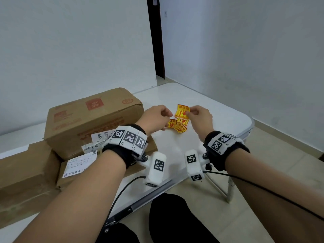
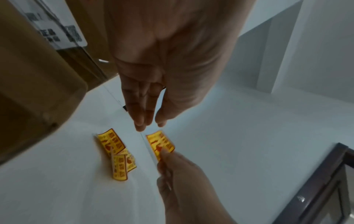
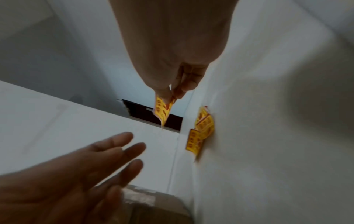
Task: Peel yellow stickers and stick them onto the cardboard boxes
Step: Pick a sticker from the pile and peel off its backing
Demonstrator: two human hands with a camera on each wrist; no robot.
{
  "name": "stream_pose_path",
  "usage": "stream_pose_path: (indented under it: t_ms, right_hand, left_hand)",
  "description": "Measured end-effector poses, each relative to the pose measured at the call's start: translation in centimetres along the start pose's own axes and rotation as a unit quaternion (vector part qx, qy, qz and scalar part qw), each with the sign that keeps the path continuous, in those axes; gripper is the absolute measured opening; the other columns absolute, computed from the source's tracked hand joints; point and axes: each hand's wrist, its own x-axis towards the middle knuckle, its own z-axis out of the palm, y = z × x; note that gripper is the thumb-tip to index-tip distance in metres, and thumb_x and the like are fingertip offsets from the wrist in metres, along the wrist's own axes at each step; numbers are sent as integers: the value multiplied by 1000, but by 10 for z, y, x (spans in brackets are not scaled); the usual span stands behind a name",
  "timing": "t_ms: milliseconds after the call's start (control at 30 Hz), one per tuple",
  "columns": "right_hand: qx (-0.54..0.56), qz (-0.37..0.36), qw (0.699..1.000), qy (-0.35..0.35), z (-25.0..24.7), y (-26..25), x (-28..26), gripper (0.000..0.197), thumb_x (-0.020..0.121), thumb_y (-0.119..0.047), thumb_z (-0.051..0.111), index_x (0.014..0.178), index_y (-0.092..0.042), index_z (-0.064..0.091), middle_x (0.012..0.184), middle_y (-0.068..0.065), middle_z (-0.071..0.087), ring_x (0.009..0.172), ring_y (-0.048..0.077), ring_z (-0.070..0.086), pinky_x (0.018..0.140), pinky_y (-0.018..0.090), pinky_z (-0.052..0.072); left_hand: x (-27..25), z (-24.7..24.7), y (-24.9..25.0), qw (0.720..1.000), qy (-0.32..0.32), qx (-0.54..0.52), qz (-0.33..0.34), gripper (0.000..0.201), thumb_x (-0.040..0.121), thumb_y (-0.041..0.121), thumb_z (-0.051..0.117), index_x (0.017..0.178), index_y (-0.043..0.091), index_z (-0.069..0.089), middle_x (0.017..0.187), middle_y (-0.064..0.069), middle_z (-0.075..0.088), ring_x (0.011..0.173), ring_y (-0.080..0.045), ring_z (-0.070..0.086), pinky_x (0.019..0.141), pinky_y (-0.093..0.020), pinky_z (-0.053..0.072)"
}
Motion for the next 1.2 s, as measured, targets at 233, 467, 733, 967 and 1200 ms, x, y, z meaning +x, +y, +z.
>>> stream_pose_path:
  t_ms: [233, 467, 733, 967, 1200]
  right_hand:
    - [81, -113, 987, -81, 24, -68, -26, 18, 92, -15, 56, 101, -14, 71, 78, -12, 63, 78, 8, 59, 73, 20, 47]
    - [47, -189, 966, -167, 77, -98, -57, 13, 92, -16, 56, 100, -14, 67, 92, -1, 66, 85, 13, 60, 78, 25, 51]
    - [92, -171, 946, -261, 113, -107, -85, 14, 91, -24, 62, 92, -11, 67, 86, -2, 66, 81, 11, 62, 75, 28, 52]
    - [89, -170, 942, -275, 119, -96, -92, 12, 89, -26, 64, 93, -16, 71, 83, -4, 67, 77, 7, 61, 73, 24, 49]
    - [63, -192, 937, -284, 115, -92, -94, 11, 92, -21, 61, 93, -19, 72, 82, -10, 65, 77, 5, 59, 66, 17, 44]
  left_hand:
    - [-23, -44, -15, 984, 126, -124, -17, 22, 96, 12, 49, 116, 15, 59, 98, -9, 67, 74, -14, 66, 58, -21, 51]
    - [-77, -86, -47, 947, 210, -234, -61, 19, 97, 16, 51, 100, 19, 70, 94, -4, 74, 72, -8, 65, 64, -21, 53]
    - [-110, -96, -78, 938, 239, -233, -91, 13, 93, 16, 59, 98, 11, 70, 83, -5, 73, 67, -8, 64, 62, -19, 54]
    - [-118, -88, -89, 922, 210, -312, -97, 12, 91, 12, 61, 94, 8, 72, 81, -6, 71, 59, -8, 59, 57, -17, 51]
    - [-116, -78, -84, 894, 197, -384, -117, 15, 93, 10, 57, 92, 4, 71, 74, -9, 69, 58, -10, 60, 56, -17, 53]
